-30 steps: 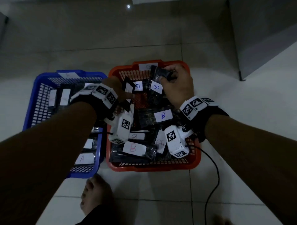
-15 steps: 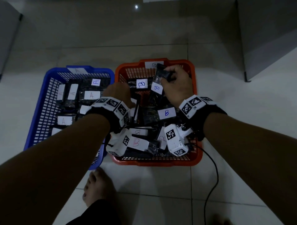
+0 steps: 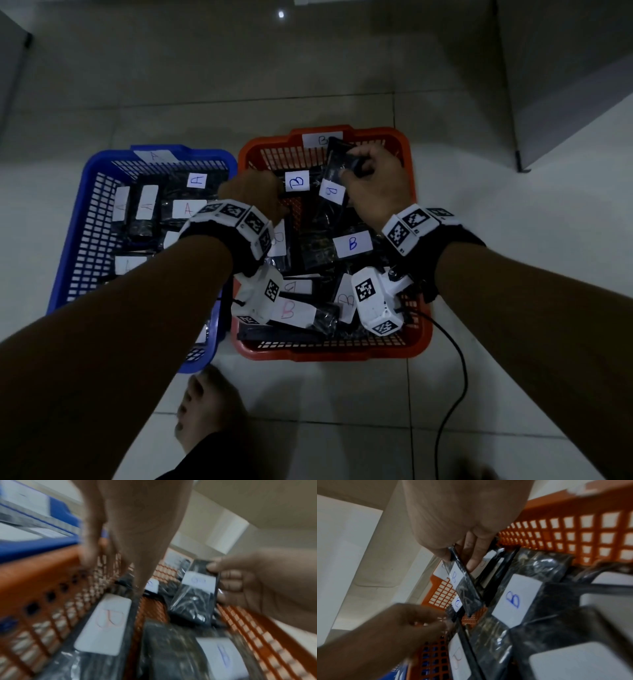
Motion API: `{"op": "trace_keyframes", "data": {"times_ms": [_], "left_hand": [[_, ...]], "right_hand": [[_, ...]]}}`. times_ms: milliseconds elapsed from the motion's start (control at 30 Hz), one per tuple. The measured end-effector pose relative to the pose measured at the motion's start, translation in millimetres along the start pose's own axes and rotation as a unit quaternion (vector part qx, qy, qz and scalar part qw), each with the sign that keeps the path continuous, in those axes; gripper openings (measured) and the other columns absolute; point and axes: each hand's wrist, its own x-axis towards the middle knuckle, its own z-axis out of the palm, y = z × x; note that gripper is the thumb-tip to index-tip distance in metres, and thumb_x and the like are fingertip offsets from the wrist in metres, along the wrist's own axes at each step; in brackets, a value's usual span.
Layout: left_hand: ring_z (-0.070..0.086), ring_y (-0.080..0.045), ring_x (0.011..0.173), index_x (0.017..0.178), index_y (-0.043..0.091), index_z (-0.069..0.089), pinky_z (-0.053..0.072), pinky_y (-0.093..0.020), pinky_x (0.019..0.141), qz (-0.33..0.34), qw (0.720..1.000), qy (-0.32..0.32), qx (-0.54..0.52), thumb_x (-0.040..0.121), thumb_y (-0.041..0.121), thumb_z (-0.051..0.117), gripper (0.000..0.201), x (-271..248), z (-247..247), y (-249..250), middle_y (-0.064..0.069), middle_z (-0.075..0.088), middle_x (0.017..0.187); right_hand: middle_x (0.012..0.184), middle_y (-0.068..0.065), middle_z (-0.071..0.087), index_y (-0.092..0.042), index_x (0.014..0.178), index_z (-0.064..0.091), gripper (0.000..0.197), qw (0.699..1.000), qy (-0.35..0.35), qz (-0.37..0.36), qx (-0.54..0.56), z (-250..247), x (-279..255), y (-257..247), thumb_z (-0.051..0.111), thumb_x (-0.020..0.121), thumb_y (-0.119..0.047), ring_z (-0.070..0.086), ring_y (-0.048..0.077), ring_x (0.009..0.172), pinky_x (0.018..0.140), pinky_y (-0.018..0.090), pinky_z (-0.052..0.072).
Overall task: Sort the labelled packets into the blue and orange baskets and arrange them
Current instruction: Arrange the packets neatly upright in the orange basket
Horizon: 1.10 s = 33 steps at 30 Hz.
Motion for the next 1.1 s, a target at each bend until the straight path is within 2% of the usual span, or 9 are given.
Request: {"op": "trace_keyframes", "data": {"times_ms": [133,200,333,400,467,567,700,900,1100], "left_hand": [[0.052,-0.037,0.107,0.116,0.008,0.059,0.048,-0.046,0.078,-0.063,0.978,0.178,-0.088,0.087,0.019,0.059,0.031,-4.3,-10.9,-13.6,-0.019,0.052,0.115],[0.053,-0.036,0.106,0.116,0.003,0.055,0.046,-0.042,0.083,-0.128,0.967,0.155,-0.157,0.089,0.027,0.059,0.037,-2.3,-7.6,-24.9,-0.021,0.05,0.12],[0.05,-0.022,0.071,0.087,0.009,0.053,0.032,-0.028,0.065,-0.191,0.953,0.106,-0.212,0.09,0.043,0.055,0.034,-4.4,9.5,-38.6,-0.005,0.054,0.081],[0.046,-0.02,0.064,0.084,0.01,0.056,0.031,-0.027,0.062,-0.191,0.948,0.118,-0.225,0.089,0.046,0.055,0.037,-7.8,16.8,-40.0,-0.002,0.052,0.074],[0.042,-0.017,0.06,0.083,0.011,0.058,0.031,-0.025,0.059,-0.186,0.947,0.134,-0.224,0.088,0.045,0.057,0.035,-9.2,18.2,-41.3,-0.001,0.052,0.073],[0.038,-0.009,0.055,0.089,0.013,0.062,0.026,-0.019,0.05,-0.184,0.942,0.131,-0.249,0.087,0.041,0.06,0.028,-9.9,18.7,-45.6,0.002,0.053,0.075],[0.04,-0.013,0.062,0.085,0.018,0.058,0.029,-0.023,0.061,-0.183,0.941,0.142,-0.246,0.086,0.045,0.061,0.028,-10.8,22.7,-48.0,0.003,0.051,0.076],[0.045,-0.014,0.071,0.086,0.018,0.058,0.032,-0.025,0.064,-0.176,0.944,0.144,-0.24,0.084,0.044,0.063,0.026,-9.4,27.5,-52.1,0.003,0.052,0.079],[0.05,-0.016,0.068,0.089,0.016,0.063,0.036,-0.025,0.064,-0.182,0.937,0.136,-0.264,0.083,0.041,0.065,0.025,-7.8,27.3,-51.6,0.003,0.057,0.077]], "right_hand": [[0.085,-0.009,0.061,-0.021,0.105,0.067,0.022,0.997,-0.064,0.035,0.02,27.2,-2.1,-8.9,0.067,0.083,-0.015,0.068,0.02,0.085,0.074,0.042,0.059],[0.083,-0.007,0.06,-0.018,0.109,0.066,0.026,0.993,-0.109,0.04,0.014,42.0,-7.9,-12.0,0.069,0.084,-0.014,0.067,0.021,0.088,0.077,0.043,0.058],[0.087,0.004,0.065,-0.021,0.098,0.059,0.023,0.987,-0.154,0.052,-0.01,70.8,-19.0,-11.5,0.073,0.081,-0.013,0.067,0.023,0.083,0.078,0.041,0.058],[0.087,0.003,0.066,-0.022,0.093,0.06,0.023,0.986,-0.155,0.051,-0.026,80.2,-21.0,-10.4,0.075,0.078,-0.014,0.066,0.02,0.083,0.076,0.032,0.056],[0.089,0.001,0.067,-0.019,0.099,0.067,0.022,0.98,-0.168,0.008,-0.104,84.4,-21.2,-10.3,0.075,0.079,-0.016,0.064,0.017,0.086,0.072,0.022,0.048],[0.109,0.006,0.065,-0.018,0.107,0.07,0.025,0.952,-0.183,-0.085,-0.231,86.8,-20.0,-12.0,0.069,0.083,-0.024,0.063,0.021,0.098,0.079,0.028,0.052],[0.118,0.007,0.062,-0.013,0.113,0.067,0.025,0.929,-0.132,-0.165,-0.305,83.6,0.0,-18.3,0.056,0.092,-0.022,0.057,0.023,0.108,0.084,0.028,0.046],[0.099,0.014,0.066,-0.001,0.091,0.068,0.016,0.847,-0.216,-0.181,-0.451,91.0,27.4,-14.6,0.054,0.084,0.0,0.061,0.027,0.095,0.072,0.027,0.048],[0.114,0.009,0.063,-0.011,0.11,0.066,0.026,0.861,-0.161,-0.206,-0.436,77.1,19.7,-18.2,0.058,0.085,-0.009,0.054,0.028,0.11,0.087,0.036,0.046]]}}
